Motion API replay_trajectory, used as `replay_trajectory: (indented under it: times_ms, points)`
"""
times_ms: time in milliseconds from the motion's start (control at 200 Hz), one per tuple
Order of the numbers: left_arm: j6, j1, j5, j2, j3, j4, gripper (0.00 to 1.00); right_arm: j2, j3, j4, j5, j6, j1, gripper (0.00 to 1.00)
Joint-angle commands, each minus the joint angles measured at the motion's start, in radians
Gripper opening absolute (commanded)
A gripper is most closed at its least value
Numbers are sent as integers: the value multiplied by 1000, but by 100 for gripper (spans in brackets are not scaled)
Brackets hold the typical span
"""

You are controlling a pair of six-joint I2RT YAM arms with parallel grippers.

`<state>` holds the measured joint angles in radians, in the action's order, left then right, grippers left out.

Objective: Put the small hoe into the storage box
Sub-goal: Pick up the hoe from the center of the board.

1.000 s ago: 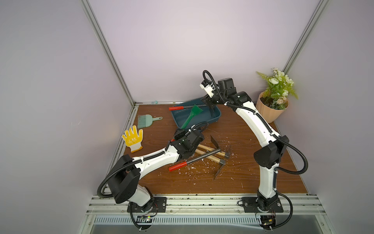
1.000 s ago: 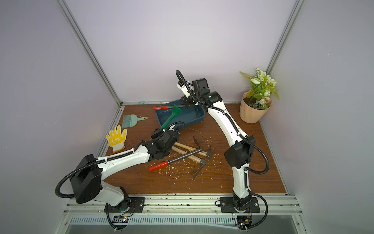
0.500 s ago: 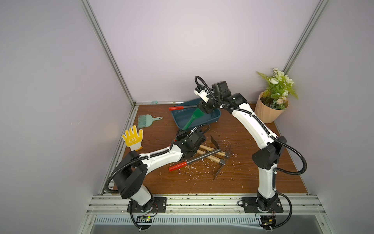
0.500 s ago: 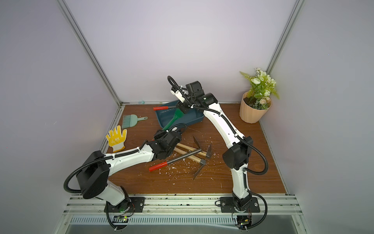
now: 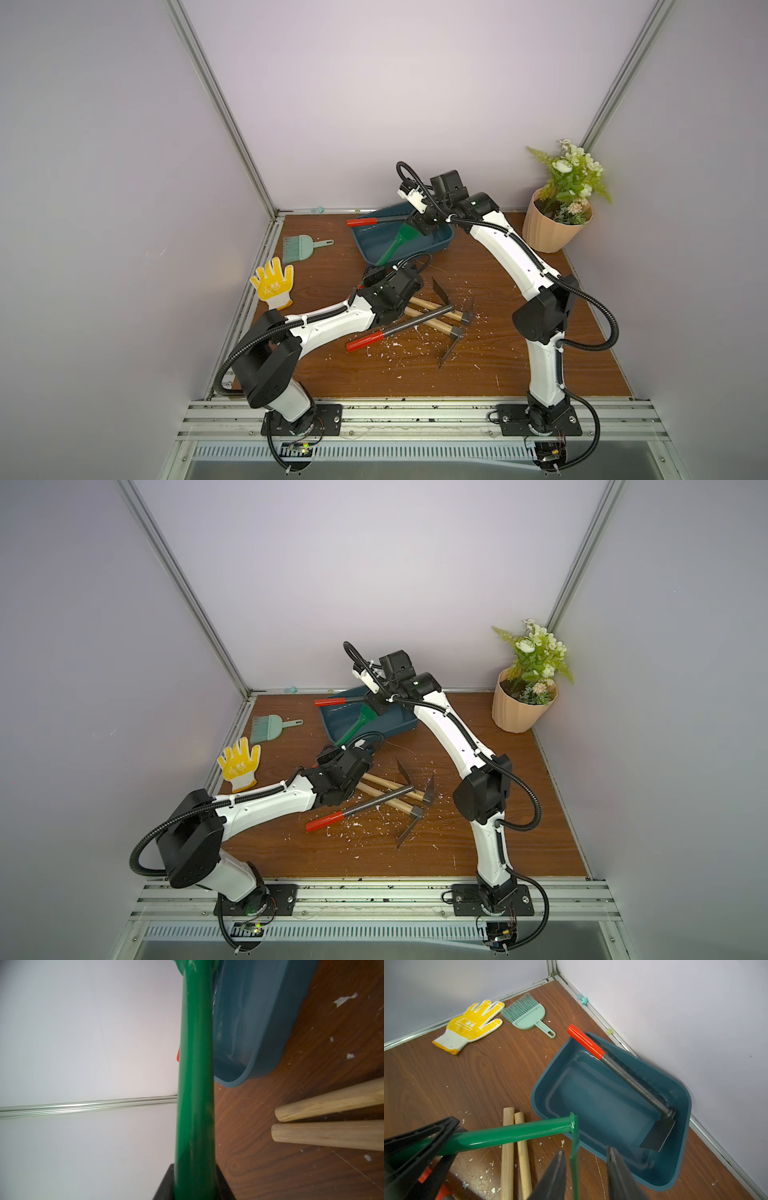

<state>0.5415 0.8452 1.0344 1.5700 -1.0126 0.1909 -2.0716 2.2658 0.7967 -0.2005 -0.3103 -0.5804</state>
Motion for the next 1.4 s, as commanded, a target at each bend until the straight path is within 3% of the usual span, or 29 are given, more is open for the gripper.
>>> replay_trajectory:
  times_ms: [0, 410, 721, 811, 851, 911, 996, 1041, 1201, 1306, 1396]
  points:
    - [-43, 10, 27, -51, -58, -36, 0, 7, -8, -34, -41, -9, -1, 37]
    - [-58, 9, 6, -89, -48, -31, 0, -88, 42, -33, -32, 14, 1, 33]
    - [-73, 9, -10, -84, -32, -30, 0, -92, 62, -37, -6, 27, 1, 13]
    - [-83, 9, -13, -79, -29, -28, 0, -81, 59, -41, 10, 36, 1, 0]
    - [-90, 11, -18, -79, -28, -27, 1, -75, 57, -46, 28, 41, 1, 0]
    - [-114, 8, -34, -82, -27, -19, 13, -66, 47, -56, 45, 46, 3, 0]
    - [-174, 0, -71, -96, -29, 1, 55, -46, 17, -92, 82, 69, 10, 0]
    - [-213, -9, -98, -112, -29, 8, 69, -31, -4, -116, 98, 87, 16, 0]
    - [-358, -56, -271, -225, -16, 5, 88, 10, -77, -215, 140, 154, 45, 0]
    - [-423, -96, -377, -313, 2, -21, 91, 44, -161, -328, 191, 210, 59, 0]
    - [-467, -113, -401, -375, 19, -50, 93, 75, -253, -457, 247, 273, 74, 0]
